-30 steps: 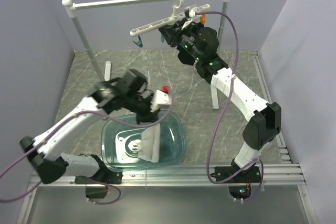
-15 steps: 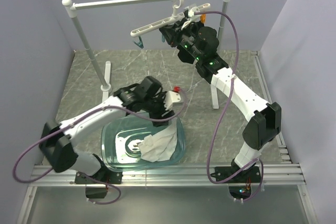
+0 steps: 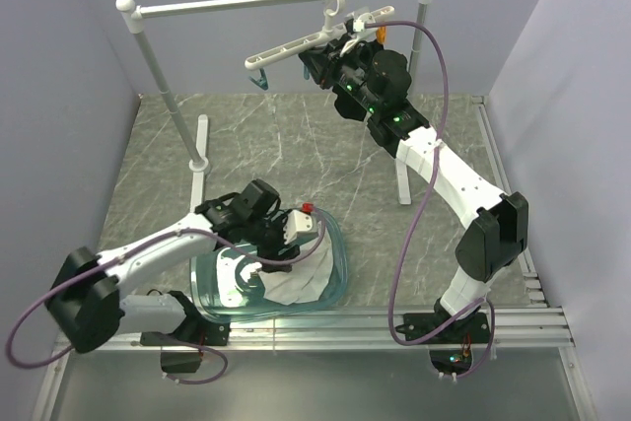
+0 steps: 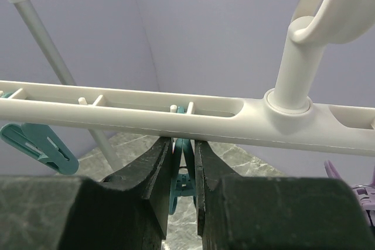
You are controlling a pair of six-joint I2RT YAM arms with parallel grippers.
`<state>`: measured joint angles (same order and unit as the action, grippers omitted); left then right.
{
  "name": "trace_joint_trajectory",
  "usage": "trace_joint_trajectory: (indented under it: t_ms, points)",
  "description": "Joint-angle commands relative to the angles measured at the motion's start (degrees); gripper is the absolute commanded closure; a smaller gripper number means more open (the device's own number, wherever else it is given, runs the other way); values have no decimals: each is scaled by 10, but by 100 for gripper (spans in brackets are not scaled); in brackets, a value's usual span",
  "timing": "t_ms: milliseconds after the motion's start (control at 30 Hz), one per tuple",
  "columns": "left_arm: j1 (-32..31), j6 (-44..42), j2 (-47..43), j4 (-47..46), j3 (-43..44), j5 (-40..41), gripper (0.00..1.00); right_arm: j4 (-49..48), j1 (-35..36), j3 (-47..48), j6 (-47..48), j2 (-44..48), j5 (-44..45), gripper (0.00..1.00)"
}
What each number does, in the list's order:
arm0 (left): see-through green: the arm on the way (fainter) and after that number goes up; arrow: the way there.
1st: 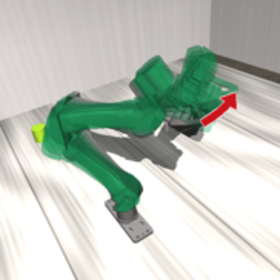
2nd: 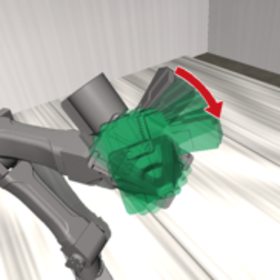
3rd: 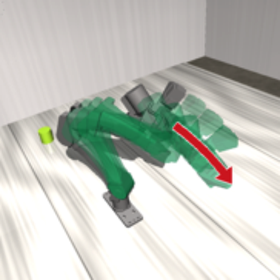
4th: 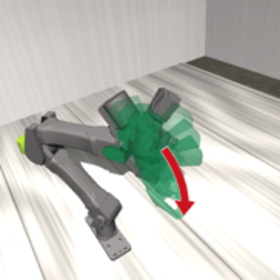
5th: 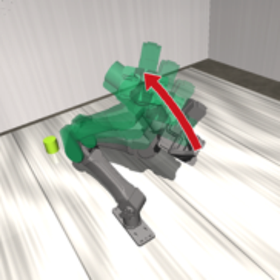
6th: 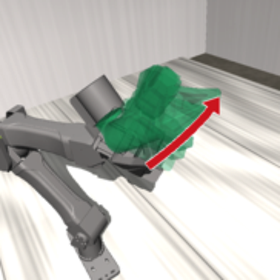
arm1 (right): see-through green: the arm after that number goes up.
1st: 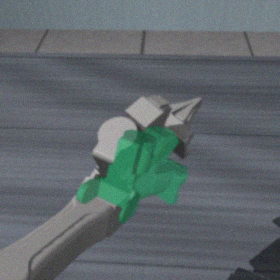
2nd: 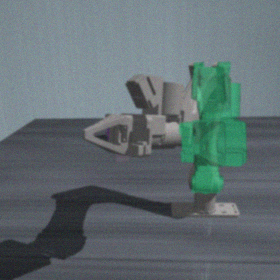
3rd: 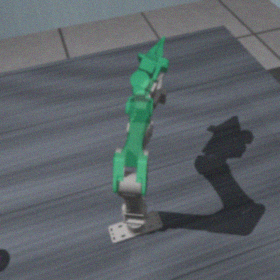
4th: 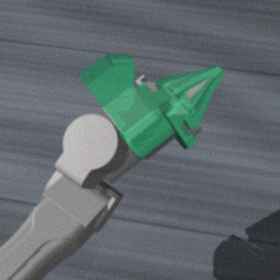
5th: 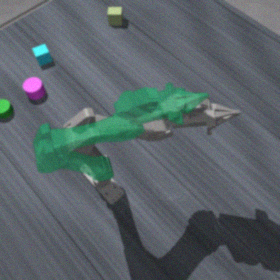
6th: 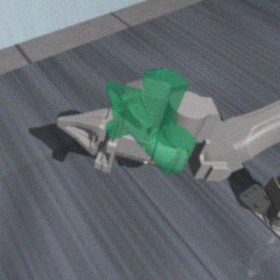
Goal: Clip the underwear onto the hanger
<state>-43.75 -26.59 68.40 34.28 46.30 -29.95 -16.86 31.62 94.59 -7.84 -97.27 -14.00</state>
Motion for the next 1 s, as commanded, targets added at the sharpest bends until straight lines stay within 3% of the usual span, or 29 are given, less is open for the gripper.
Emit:
trace_joint_trajectory:
  t_ms: [0,67,133,300,533,833,967]
  points:
    - [-1,37,30,-90,-9,10,33,-6,5,0,5,23,-16,100]
    - [-2,51,39,-109,-11,7,37,-5,4,1,5,24,-15,100]
    - [-1,58,52,-114,-10,4,48,-5,4,1,5,24,-13,100]
    - [-1,37,67,-123,-22,-4,59,-4,4,-1,6,24,-9,100]
    - [-2,15,77,-113,-21,-35,59,-3,3,-1,3,24,-4,100]
    - [-10,5,130,-113,-5,-7,64,-3,4,1,-3,19,1,100]
    - [-10,-8,121,-100,-3,-5,88,-1,4,2,-1,17,4,100]
